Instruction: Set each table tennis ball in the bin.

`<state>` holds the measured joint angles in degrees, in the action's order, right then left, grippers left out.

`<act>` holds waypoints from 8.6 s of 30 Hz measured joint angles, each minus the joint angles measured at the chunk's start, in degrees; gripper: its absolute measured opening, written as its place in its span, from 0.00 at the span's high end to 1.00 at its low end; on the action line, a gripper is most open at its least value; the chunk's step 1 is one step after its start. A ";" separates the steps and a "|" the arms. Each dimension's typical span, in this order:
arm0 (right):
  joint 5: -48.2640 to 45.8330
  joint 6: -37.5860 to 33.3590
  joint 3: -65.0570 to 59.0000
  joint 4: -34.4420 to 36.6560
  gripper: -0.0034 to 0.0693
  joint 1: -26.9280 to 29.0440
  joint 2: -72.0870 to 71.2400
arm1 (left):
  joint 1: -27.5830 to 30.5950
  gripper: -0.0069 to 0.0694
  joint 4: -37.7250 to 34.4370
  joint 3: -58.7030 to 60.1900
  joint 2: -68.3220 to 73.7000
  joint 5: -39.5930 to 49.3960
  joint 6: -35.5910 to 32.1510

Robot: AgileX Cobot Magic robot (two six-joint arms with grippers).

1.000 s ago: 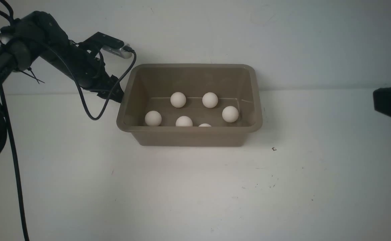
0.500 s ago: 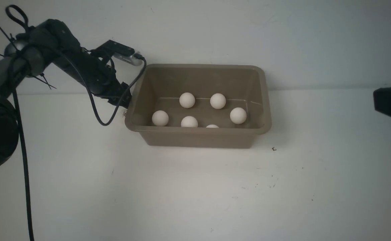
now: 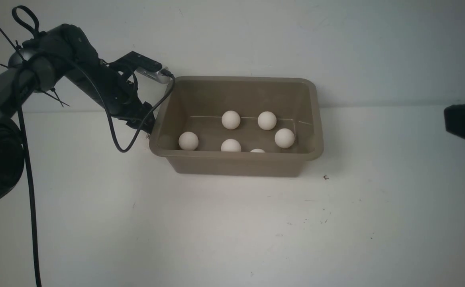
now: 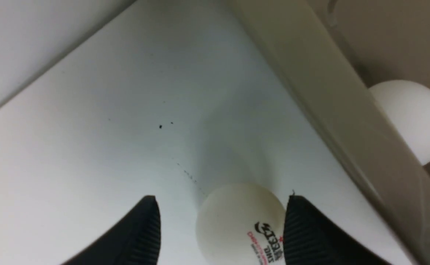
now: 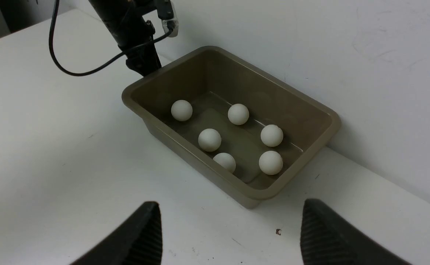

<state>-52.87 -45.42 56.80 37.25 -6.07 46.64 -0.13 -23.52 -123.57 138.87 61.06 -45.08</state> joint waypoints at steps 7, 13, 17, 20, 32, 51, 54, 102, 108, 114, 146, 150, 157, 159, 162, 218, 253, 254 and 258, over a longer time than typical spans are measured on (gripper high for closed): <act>0.00 0.00 0.00 0.00 0.32 0.00 0.00 | 0.00 0.38 0.00 0.00 0.05 0.00 0.91; 0.00 0.00 0.00 0.00 0.32 0.00 0.00 | 0.00 0.38 0.00 0.00 0.17 0.00 1.70; 0.00 0.00 0.00 0.00 0.32 0.00 0.00 | 0.00 0.38 0.00 0.00 0.28 0.00 1.70; 0.00 0.00 0.00 0.00 0.32 0.00 0.00 | 0.00 0.38 0.00 0.00 0.83 0.07 1.70; 0.00 0.00 0.00 0.00 0.32 0.00 0.00 | 0.00 0.39 0.06 0.00 2.82 0.07 1.70; 0.81 -0.40 0.00 0.00 0.32 0.00 0.00 | -0.05 0.44 -0.33 -5.23 -1.94 0.46 -2.81; 0.81 -0.40 0.00 0.00 0.32 0.00 0.00 | -0.55 0.44 -0.63 -6.74 -2.37 1.15 -2.62; 4.75 15.02 -0.77 -23.45 0.32 -0.09 -11.23 | 0.00 0.28 -14.52 -16.67 -6.97 8.96 -5.16; 18.27 19.12 -16.90 -23.73 0.32 -2.36 -23.05 | 0.00 0.28 -18.17 -16.67 -7.02 9.14 -5.31; 30.70 19.49 -31.86 -21.55 0.32 -4.75 -30.46 | 0.00 0.28 -20.10 -16.67 -7.02 9.43 -5.62; 24.35 21.58 -35.73 -23.97 0.32 -5.49 -35.52 | 0.00 0.28 -26.97 -16.67 -7.02 9.66 -5.61; 22.59 21.58 -38.19 -24.39 0.32 -5.49 -38.51 | 0.00 0.28 -28.78 -16.67 -7.02 9.66 -5.61; 21.11 21.58 -46.83 -31.82 0.32 -0.40 -46.15 | 0.00 0.28 -28.59 -16.67 -7.02 9.66 -5.55; 21.11 21.58 -48.33 -31.93 0.32 1.11 -47.07 | 0.00 0.28 -28.10 -16.67 -7.02 9.66 -5.55; 21.11 21.58 -50.64 -31.74 0.32 2.18 -47.33 | 0.00 0.30 -27.26 -16.67 -7.02 9.66 -5.55; 23.04 21.64 -56.81 -32.86 0.32 2.41 -47.33 | 0.78 0.39 -58.72 -16.97 -7.02 9.60 -3.39; 23.06 21.64 -56.81 -32.86 0.32 2.41 -47.33 | 13.72 0.39 2.62 -30.34 -52.49 12.44 24.36; 23.06 21.64 -56.81 -32.86 0.32 2.41 -47.33 | 13.72 0.39 3.97 -30.34 -54.95 12.48 24.57; 23.06 21.64 -56.81 -32.86 0.32 2.41 -47.33 | 13.72 0.39 6.38 -30.51 -58.21 12.50 25.23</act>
<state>-29.81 -23.78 -0.02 4.39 -3.67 -0.69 13.60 -17.14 -154.08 80.66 73.57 -19.85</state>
